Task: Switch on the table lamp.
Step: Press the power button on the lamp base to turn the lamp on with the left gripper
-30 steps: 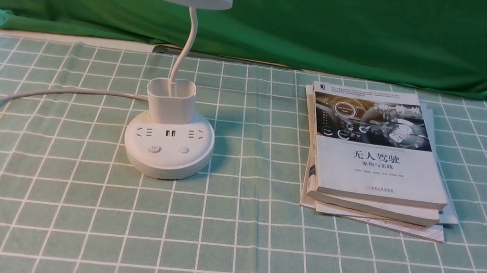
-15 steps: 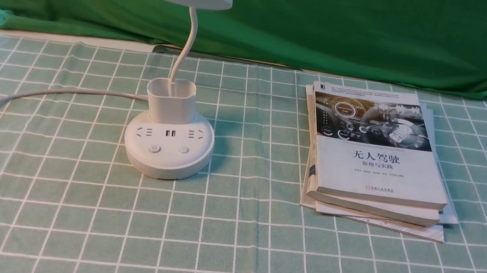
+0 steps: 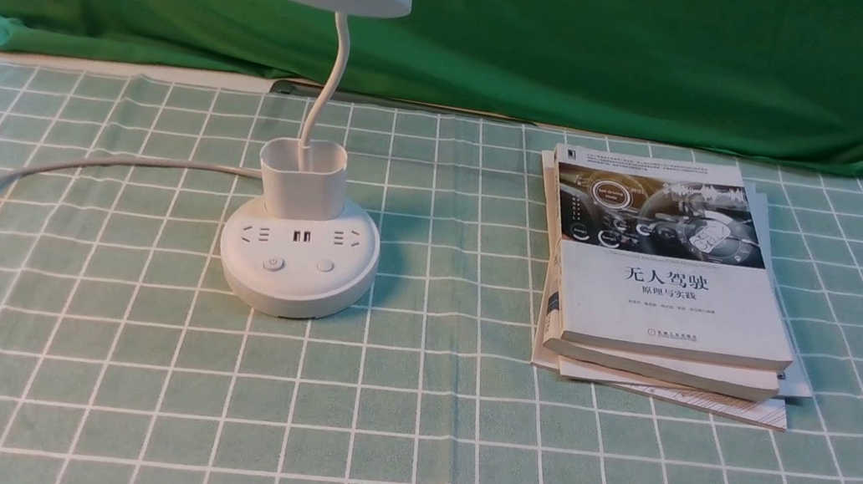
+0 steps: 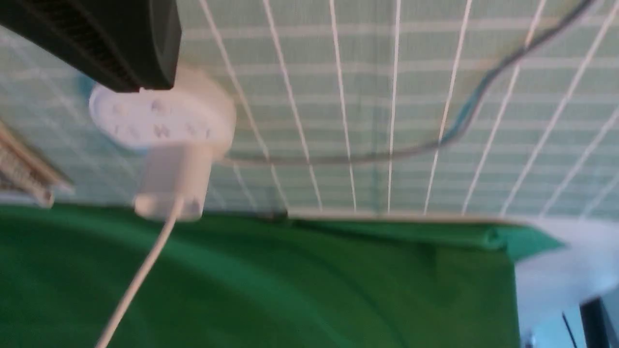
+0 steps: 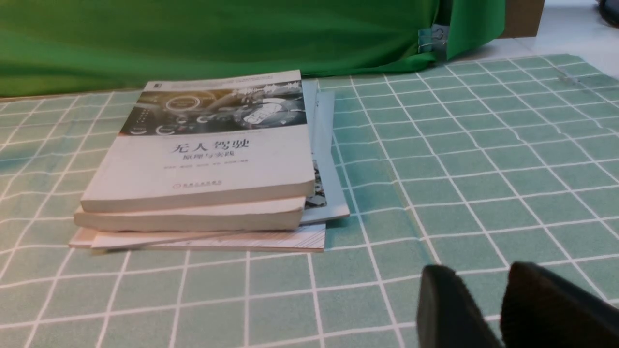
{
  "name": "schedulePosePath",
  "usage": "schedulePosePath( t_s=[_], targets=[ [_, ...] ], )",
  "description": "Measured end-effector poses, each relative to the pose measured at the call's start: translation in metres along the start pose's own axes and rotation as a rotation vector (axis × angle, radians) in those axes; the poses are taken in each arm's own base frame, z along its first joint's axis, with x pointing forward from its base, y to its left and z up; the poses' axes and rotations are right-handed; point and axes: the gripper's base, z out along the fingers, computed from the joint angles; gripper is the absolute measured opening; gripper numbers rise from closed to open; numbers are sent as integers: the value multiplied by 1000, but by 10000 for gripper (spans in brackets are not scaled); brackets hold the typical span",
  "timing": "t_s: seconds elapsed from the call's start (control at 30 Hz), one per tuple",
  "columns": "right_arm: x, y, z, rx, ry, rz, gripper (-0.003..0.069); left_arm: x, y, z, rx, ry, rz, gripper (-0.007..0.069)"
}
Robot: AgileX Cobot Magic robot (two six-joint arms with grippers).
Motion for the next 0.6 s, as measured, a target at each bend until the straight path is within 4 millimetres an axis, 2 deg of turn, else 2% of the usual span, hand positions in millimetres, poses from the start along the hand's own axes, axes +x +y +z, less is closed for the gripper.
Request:
schedulePosePath(
  t_s=[0.1,0.17,0.37,0.43,0.5,0.6],
  targets=[
    [0,0,0,0,0,0,240,-24,-1,-3,9,-270,13,21],
    [0,0,0,0,0,0,240,-34,-1,-6,13,-380,14,21],
    [0,0,0,0,0,0,240,-70,-5,-33,54,-876,18,21],
    [0,0,0,0,1,0,240,-76,-6,-39,78,-959,1,21],
    [0,0,0,0,2,0,240,-91,-8,-44,111,-993,-46,21],
    [0,0,0,0,1,0,240,-128,-12,-47,123,-907,-90,21]
  ],
)
